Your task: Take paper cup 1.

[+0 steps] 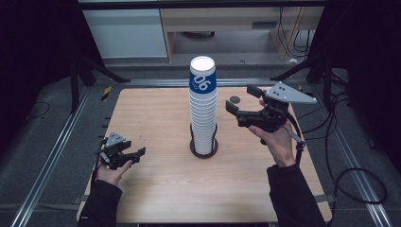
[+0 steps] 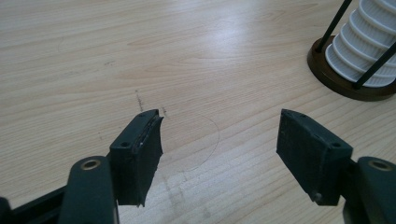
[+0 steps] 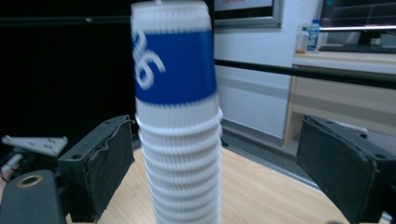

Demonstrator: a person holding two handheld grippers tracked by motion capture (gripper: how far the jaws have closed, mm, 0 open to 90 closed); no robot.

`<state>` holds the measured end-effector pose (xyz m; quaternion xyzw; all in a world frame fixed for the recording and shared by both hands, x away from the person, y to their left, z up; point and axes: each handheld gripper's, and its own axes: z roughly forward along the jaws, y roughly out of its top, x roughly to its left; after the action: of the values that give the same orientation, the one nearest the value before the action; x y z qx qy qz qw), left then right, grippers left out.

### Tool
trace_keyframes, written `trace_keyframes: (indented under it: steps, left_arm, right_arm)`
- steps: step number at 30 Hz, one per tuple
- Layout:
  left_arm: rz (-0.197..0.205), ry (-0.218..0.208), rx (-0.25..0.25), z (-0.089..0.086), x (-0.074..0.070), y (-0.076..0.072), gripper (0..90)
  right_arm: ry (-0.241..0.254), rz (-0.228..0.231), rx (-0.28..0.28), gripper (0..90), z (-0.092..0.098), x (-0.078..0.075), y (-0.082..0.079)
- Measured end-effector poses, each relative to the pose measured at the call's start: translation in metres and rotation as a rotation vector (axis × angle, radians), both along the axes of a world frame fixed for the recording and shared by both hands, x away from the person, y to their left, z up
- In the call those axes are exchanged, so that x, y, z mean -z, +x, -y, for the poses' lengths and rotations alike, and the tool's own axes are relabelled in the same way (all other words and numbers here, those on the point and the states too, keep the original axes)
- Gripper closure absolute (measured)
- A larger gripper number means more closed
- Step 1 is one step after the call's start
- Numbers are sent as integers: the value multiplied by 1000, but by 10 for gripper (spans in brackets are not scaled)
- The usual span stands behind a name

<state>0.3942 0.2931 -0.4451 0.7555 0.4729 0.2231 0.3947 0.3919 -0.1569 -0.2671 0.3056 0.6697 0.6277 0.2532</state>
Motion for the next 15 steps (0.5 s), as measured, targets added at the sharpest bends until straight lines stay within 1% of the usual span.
trace_keyframes:
  steps: [1,6,8,9,10,11,12,15]
  left_arm:
    - [-1,-1,1,0,0,0,300]
    - [-5,4,5,1,1,1,295]
    - [-7,5,6,1,2,1,293]
    - [-8,6,6,2,2,1,293]
    - [-11,7,7,2,3,1,292]
    - [-11,7,7,2,3,1,292]
    - [-11,6,8,2,3,1,292]
    - [-10,7,7,2,3,1,291]
  right_arm:
    - [-2,5,-8,105,-4,-5,2]
    - [-3,16,-32,99,-19,-20,10]
    - [-18,20,-44,96,-29,-27,14]
    - [-18,20,-44,96,-29,-27,14]
    - [-19,16,-53,96,-35,-30,17]
    - [-19,16,-53,96,-35,-30,17]
    - [-23,11,-61,96,-40,-33,21]
    - [-31,9,-66,95,-46,-34,23]
